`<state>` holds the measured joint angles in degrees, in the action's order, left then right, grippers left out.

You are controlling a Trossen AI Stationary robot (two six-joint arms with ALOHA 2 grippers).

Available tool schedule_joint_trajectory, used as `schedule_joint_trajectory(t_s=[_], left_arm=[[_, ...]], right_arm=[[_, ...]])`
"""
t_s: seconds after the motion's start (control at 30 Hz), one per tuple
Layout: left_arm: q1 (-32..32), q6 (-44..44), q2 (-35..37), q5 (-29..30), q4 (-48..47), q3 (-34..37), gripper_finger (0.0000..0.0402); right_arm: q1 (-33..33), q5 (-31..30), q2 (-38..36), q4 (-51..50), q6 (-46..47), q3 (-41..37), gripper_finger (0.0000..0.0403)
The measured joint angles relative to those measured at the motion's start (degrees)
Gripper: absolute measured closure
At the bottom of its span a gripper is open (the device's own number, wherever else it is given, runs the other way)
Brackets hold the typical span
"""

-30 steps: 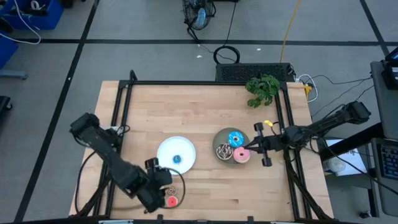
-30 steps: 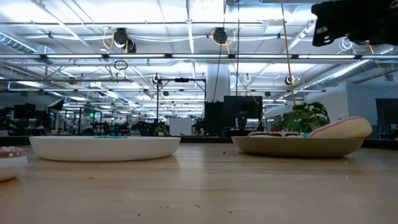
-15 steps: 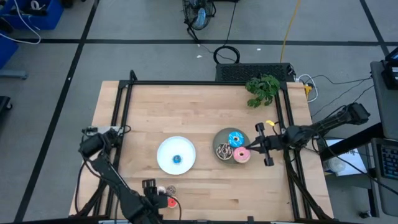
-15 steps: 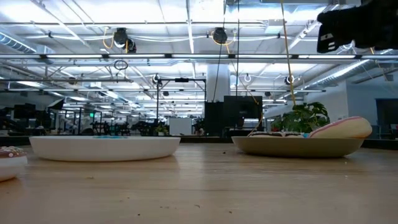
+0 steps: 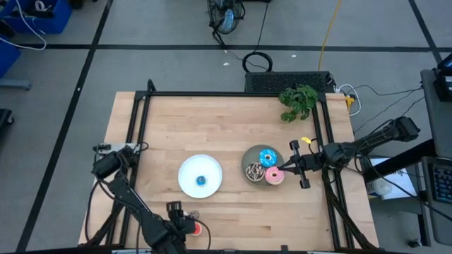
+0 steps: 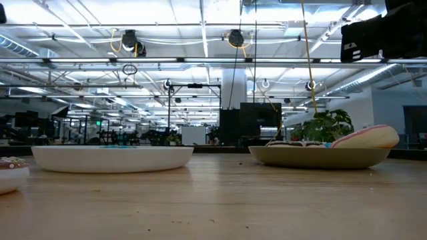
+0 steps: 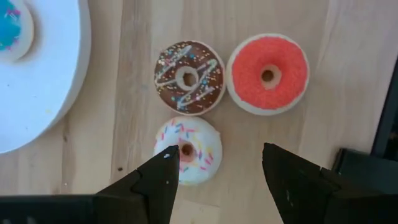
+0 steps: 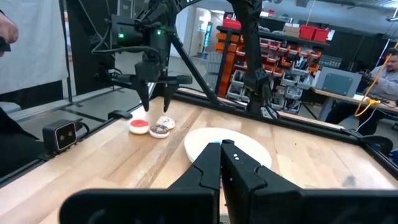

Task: Pick & Place donuts
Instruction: Put the small white donut on the white plate

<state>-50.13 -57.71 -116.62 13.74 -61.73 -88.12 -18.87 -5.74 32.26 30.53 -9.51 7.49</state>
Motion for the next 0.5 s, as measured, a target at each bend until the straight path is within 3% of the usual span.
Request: schedule_joint_trajectory(t_s=[0.3, 0.5], left_arm=[[-1.1, -1.9, 0.0, 0.7, 2.7, 4.1, 0.0172], [-0.9, -3.3, 0.0, -2.9, 3.7, 7.5, 0.0172]], right_arm=[[0.0, -0.1, 0.0, 0.0, 0.2, 0.0, 0.0403], [0.0, -0.1, 0.0, 0.0, 0.2, 0.0, 0.0403]])
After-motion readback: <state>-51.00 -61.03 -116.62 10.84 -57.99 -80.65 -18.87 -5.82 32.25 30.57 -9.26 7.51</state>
